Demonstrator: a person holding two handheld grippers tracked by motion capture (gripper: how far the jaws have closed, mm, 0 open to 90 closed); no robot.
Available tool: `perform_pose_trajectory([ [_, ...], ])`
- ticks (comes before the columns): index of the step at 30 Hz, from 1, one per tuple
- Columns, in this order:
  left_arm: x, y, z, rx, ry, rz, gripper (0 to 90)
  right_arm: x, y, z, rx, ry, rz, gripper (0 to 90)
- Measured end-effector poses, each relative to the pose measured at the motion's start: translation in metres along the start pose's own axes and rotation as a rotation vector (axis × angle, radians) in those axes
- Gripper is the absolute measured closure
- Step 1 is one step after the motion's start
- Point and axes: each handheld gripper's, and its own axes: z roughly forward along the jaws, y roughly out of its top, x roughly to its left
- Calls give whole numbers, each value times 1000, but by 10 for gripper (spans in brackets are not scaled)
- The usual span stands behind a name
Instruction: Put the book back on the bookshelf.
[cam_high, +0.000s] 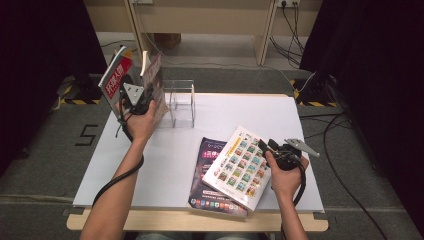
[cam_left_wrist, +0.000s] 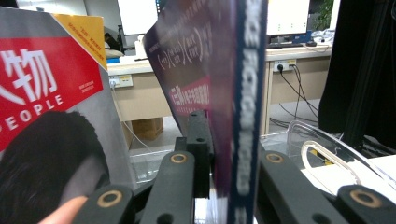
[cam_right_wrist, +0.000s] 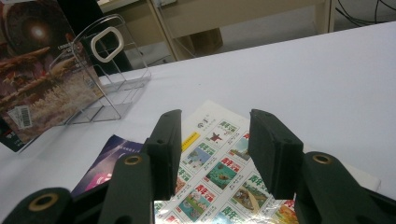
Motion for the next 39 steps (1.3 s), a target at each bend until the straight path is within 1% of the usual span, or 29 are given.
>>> perform_pose_trajectory([
  [2, 2, -2, -6, -1, -6, -12, 785, 1, 0, 0, -2, -1, -1, 551],
  [5, 3, -4, -10, 1, -7, -12, 762, 1, 0, 0, -2, -1, -2, 551],
  [6, 4, -6, -13, -2, -8, -21, 758, 1, 0, 0, -1, -1, 0, 550],
  [7, 4, -6, -13, -2, -8, -21, 755, 1, 0, 0, -1, -1, 0, 550],
  [11, 6, -7, -17, -9, -11, -51, 757, 2, -1, 1, 4, 2, -4, 550],
  [15, 8, -4, -17, -15, -22, -80, 731, 3, -1, 1, 5, 4, -4, 550],
  [18, 9, 2, -16, -15, -26, -94, 731, 2, -1, 1, 8, 3, 0, 549],
  [21, 10, 4, -15, -7, -25, -102, 732, 2, -1, 1, 8, 4, 0, 549],
  [25, 11, 6, -14, 8, -28, -114, 789, 1, -1, 1, 14, 4, 6, 546],
  [27, 11, 7, -14, 16, -34, -115, 821, 1, -1, 1, 18, 4, 6, 546],
  [28, 10, 8, -13, 22, -30, -102, 829, 1, -2, 2, 20, 4, 4, 546],
  [33, 8, 8, -13, 24, -18, -82, 832, 1, -1, 1, 20, 5, 5, 546],
  [39, 9, 8, -14, 20, -32, -83, 832, 0, -2, 1, 20, 5, 6, 547],
])
